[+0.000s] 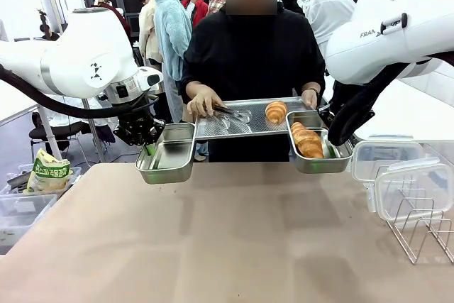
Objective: Place the bread in airtight containers.
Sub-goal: Once an object is inside an Airtight Container , place the container in the center of the table.
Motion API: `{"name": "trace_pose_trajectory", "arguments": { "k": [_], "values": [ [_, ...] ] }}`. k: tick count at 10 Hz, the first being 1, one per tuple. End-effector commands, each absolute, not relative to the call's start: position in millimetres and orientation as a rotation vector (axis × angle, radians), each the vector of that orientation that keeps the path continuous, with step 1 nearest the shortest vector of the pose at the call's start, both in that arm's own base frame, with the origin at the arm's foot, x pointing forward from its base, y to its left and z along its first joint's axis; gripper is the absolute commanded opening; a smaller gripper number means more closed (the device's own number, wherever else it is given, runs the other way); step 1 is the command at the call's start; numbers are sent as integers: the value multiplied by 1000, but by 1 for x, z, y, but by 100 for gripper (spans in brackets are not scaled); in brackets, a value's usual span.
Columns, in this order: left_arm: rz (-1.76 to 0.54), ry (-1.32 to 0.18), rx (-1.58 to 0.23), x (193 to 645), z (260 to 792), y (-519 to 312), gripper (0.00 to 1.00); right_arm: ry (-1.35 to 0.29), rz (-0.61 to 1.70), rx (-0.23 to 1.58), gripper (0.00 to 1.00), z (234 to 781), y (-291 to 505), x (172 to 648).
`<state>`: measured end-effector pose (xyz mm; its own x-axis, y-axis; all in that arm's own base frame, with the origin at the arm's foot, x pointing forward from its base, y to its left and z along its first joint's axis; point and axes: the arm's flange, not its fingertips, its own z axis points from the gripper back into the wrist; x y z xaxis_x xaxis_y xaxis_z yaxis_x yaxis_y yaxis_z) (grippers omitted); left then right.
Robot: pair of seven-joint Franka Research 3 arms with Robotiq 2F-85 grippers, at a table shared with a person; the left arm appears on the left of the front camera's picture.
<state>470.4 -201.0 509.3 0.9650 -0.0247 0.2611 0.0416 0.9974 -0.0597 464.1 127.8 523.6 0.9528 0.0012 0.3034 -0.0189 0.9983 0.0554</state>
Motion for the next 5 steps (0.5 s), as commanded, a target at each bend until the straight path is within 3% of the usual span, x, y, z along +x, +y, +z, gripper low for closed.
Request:
{"name": "trace_pose_trajectory", "arguments": {
  "k": [1,5],
  "values": [
    [-33,-269,-68,471,513,-200,0,-325,9,64,0,527,127,464],
    [-33,-269,-68,471,513,-200,0,-325,9,64,0,527,127,464]
  ]
}}
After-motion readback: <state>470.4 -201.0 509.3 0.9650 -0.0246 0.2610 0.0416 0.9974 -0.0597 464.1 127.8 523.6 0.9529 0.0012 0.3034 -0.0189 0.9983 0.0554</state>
